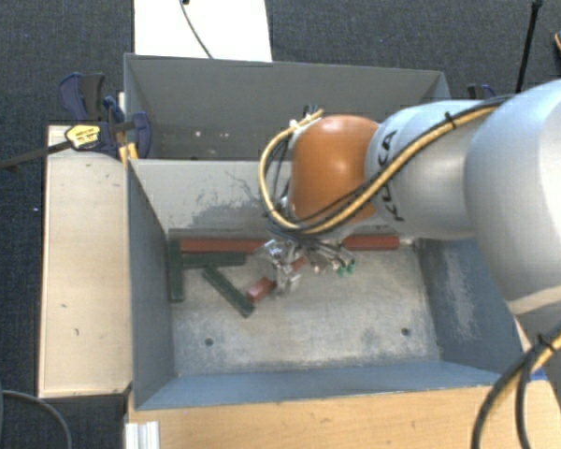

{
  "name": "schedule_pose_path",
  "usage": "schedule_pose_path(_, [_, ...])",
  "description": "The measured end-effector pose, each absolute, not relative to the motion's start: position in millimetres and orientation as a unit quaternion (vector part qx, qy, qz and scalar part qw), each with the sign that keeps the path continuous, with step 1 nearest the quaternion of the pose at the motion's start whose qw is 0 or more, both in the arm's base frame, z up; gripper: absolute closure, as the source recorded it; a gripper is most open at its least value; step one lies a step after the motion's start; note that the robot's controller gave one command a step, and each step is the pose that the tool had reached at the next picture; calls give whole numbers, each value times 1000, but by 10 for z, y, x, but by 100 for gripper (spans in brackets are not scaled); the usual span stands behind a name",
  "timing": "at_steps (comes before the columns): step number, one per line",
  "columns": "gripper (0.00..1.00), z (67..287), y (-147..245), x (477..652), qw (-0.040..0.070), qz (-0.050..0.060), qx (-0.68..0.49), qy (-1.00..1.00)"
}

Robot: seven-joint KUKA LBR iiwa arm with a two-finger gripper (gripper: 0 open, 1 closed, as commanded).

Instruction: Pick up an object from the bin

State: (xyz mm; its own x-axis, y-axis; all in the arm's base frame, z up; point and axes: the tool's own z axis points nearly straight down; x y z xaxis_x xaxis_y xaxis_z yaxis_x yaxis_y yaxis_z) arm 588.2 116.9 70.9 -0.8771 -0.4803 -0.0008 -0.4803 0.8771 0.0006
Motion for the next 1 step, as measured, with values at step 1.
schedule_pose_path(1, [100,2397,1260,5919,6,0,-249,969])
